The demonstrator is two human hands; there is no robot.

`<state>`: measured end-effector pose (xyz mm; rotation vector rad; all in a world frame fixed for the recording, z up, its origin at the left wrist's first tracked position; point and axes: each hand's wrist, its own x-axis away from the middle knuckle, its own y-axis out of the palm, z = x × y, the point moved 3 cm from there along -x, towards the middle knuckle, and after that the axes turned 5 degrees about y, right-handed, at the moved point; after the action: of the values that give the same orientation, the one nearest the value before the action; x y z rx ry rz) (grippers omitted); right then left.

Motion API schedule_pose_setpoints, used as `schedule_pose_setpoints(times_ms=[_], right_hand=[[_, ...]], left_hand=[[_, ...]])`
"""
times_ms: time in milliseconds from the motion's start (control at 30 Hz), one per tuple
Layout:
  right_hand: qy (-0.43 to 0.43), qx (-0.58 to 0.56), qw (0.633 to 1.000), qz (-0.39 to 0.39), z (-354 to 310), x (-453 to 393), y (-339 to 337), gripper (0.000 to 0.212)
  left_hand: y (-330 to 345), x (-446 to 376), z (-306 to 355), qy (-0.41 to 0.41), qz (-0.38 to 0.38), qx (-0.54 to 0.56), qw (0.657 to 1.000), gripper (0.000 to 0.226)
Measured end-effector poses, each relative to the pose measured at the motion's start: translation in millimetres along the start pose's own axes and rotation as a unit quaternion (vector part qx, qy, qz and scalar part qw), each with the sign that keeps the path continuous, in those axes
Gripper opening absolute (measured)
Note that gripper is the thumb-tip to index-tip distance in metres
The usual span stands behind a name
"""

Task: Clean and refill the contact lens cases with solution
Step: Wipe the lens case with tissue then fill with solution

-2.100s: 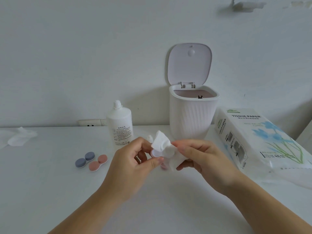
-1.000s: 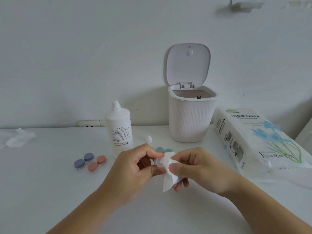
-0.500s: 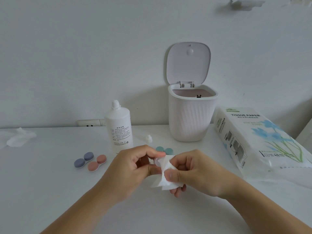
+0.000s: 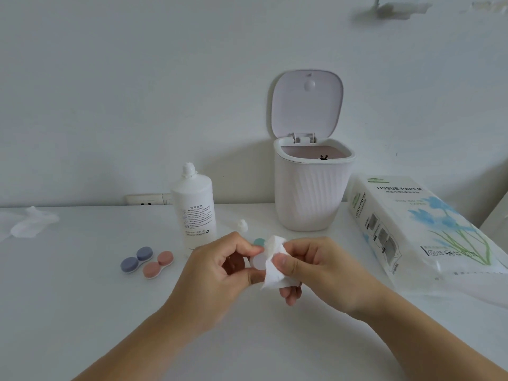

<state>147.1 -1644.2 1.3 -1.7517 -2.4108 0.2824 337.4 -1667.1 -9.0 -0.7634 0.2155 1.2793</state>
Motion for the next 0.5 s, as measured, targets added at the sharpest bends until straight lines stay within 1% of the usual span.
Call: schedule_pose_setpoints(times_ms=[33,133,200,267,400,500], right_hand=[[0.005,0.013,1.000,-0.013,0.4,0.4,1.5,0.025],[0.031,0.043,0.997,-0.049,2.1,2.4,3.9,0.021],[0.038,0.046,0.997,-0.056,1.8,2.8,3.6,0.020],[0.032,0.042,0.998,-0.041,0.9,1.8,1.7,0.022],[0.013,0.015,1.000,0.019,1.8,-0.6,-3.3,0.030],[-0.006,0.012,0.999,0.044,2.6,-1.0,-1.8,0.032]], left_hand=[[-1.2,-1.7,-0.6,-0.001,-0.011,-0.002,1.000,0.025],[-0.5,-4.5,-0.4,-0.005,-0.054,-0.010,0.999,0.028],[-0.4,-4.1,1.0,-0.003,-0.063,-0.006,0.998,0.029],[-2.0,-4.4,1.3,0.000,-0.052,-0.005,0.999,0.028],[-4.7,-5.0,0.0,-0.006,-0.011,0.018,1.000,0.025],[-2.9,-4.3,-0.1,-0.009,0.007,0.029,1.000,0.023]])
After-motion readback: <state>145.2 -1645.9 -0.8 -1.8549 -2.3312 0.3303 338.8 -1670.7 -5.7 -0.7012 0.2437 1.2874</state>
